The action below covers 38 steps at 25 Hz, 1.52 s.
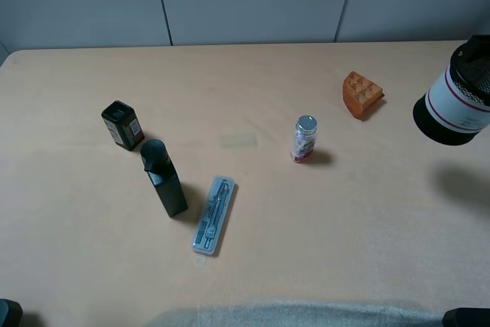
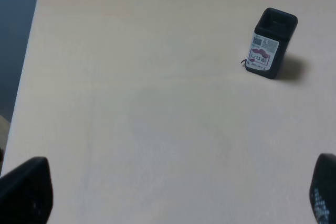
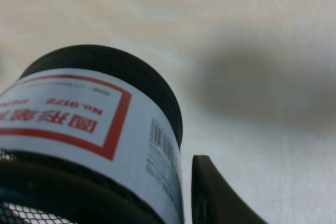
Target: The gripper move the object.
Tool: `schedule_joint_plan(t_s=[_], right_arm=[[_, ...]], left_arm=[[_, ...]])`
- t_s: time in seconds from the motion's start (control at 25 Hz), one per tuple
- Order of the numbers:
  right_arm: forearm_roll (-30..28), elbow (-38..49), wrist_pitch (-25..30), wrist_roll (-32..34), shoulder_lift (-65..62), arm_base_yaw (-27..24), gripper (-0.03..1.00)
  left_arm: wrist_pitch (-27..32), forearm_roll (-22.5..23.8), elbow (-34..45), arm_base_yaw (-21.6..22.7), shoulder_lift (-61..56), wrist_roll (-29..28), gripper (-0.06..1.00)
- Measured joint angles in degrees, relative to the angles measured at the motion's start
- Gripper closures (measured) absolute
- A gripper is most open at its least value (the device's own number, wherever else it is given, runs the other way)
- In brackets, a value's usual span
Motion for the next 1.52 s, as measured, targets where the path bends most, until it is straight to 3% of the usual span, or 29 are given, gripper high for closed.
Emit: schedule_joint_plan(t_s=[0.72, 1.52], right_arm=[[-1.66, -17.26, 5.68, 2.38, 5.07, 10.32, 0.92], [-1.66, -38.14, 5.87, 2.82, 23.49, 29.85, 0.92]], left_arm=[[0.00, 0.00, 0.00, 0.00, 0.00, 0.00, -0.03], [0.00, 0.00, 0.00, 0.00, 0.00, 0.00, -0.03]])
